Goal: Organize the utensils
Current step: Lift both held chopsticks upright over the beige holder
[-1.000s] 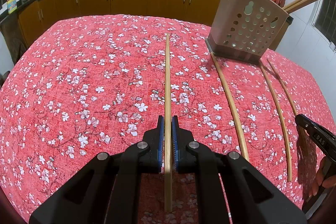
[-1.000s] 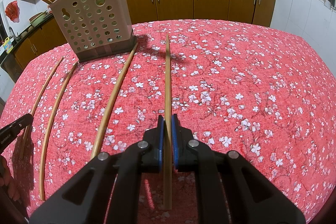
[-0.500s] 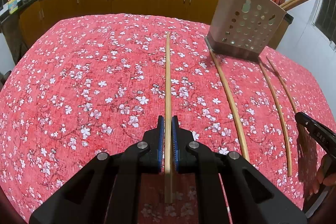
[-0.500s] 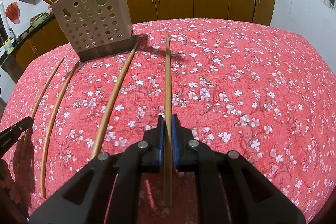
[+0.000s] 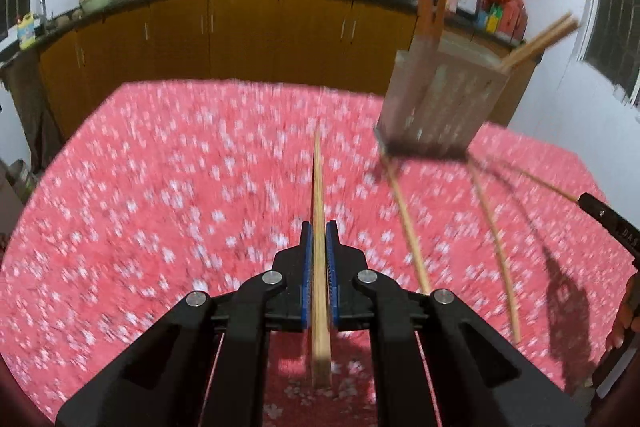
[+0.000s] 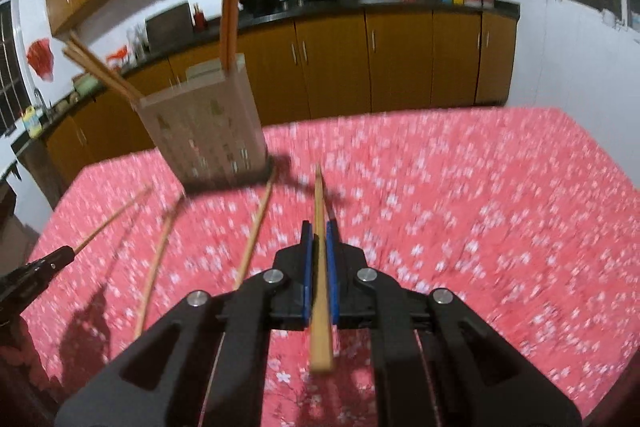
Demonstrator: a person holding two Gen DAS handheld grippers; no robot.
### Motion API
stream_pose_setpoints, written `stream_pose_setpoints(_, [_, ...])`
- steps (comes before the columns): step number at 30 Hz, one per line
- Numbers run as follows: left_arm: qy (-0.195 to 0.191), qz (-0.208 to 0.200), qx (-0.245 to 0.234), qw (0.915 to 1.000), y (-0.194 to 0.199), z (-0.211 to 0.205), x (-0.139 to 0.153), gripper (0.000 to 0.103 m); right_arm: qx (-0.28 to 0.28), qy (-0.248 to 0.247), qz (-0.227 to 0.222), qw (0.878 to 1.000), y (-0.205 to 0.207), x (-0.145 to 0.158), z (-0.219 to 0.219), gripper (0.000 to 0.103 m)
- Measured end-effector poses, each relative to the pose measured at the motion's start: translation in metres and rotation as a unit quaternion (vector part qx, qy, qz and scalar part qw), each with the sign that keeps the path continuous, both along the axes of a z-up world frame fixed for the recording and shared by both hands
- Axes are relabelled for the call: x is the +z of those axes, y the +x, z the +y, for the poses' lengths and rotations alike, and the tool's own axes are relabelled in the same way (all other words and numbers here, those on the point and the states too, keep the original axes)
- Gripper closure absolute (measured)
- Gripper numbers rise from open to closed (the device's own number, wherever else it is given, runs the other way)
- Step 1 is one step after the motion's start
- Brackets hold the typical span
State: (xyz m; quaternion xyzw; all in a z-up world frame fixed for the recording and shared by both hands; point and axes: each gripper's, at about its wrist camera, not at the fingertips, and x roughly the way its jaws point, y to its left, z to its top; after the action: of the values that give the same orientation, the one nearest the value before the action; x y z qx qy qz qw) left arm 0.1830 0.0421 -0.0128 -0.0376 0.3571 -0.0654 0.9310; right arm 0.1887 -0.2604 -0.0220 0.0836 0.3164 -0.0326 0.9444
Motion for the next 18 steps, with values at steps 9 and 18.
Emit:
stream_pose_setpoints(9, [-0.022, -0.082, -0.002, 0.9963, -0.011, 0.003, 0.058, 0.096, 0.003, -0.004, -0.051, 0.999, -0.008, 0.034, 0.005, 0.095])
stream_pose_setpoints(18, [-0.024, -0.123, -0.016, 0.9919, -0.008, -0.004, 0.096, 0.096, 0.019, 0.007, -0.113, 0.993, -0.013, 0.081, 0.003, 0.095])
